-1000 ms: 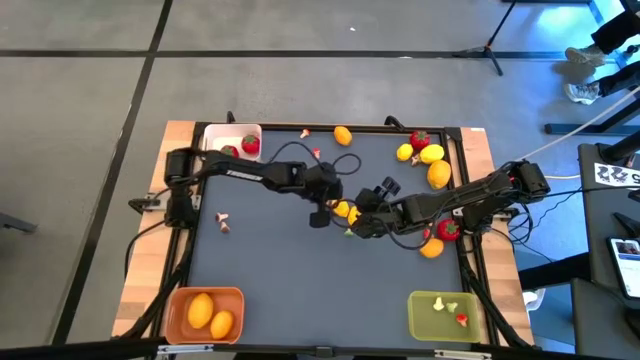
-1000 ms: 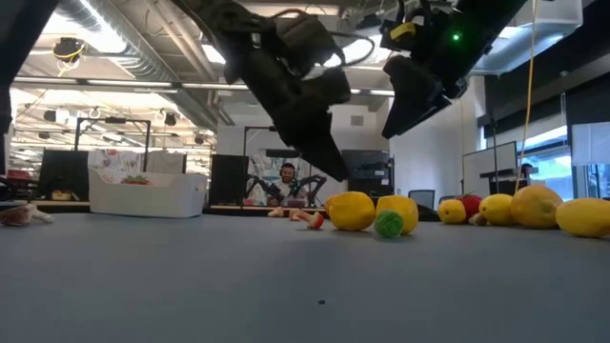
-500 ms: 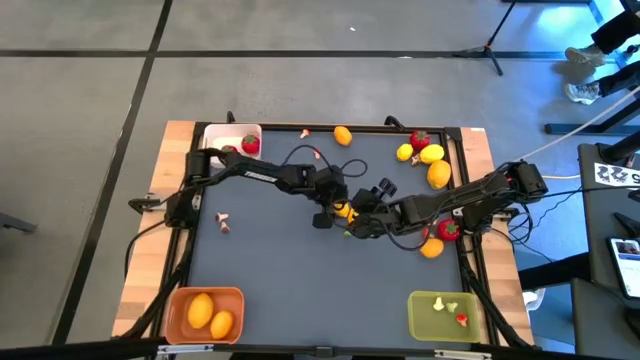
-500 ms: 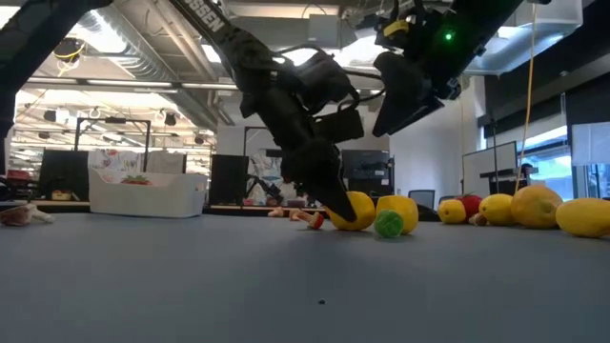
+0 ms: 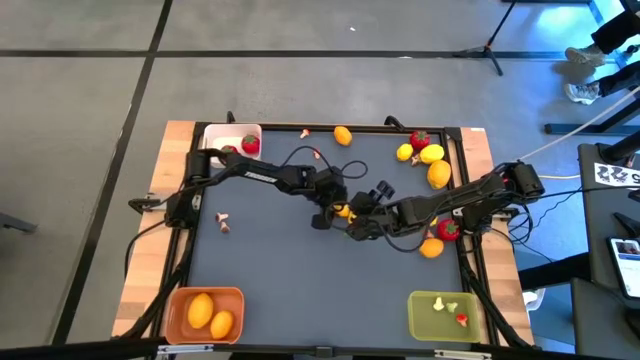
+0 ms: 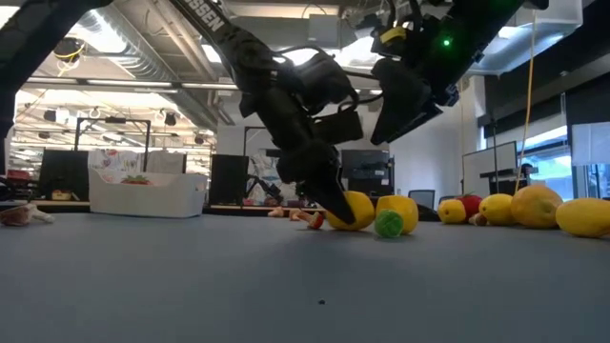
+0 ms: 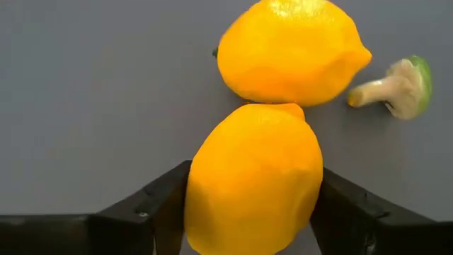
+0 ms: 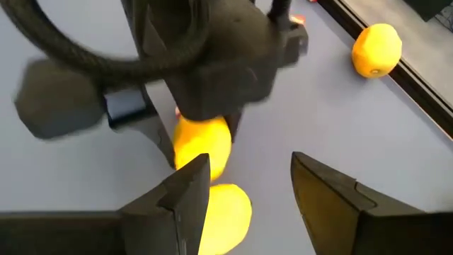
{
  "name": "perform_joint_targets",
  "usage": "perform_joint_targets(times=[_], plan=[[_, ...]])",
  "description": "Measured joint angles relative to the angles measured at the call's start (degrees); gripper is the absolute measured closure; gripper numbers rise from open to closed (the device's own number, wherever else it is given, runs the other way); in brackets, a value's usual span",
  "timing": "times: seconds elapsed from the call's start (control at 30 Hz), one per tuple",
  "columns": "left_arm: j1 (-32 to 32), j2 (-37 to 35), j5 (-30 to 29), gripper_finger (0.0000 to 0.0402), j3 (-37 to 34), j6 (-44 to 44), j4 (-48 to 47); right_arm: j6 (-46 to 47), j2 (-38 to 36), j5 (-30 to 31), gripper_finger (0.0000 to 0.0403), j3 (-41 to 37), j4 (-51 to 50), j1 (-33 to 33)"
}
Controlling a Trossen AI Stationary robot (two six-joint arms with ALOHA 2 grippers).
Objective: Sort produce into baskets
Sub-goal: Put the yellow lemon into the orange bin
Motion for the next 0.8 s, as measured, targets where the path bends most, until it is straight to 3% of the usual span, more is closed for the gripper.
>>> perform_joint_targets(times=[0.3,0.8], plan=[[-0.35,-8.20,-0.17,0.0155,0.00,-1.16,-9.50,0.21,-0.65,4.35,0.0205,0.00,-4.09,4.31],[-4.99,-29.90,-0.39,0.0151,0.00,-12.18,-35.57,0.02,-0.63,5.08,0.0205,0.00,-4.00,7.10]])
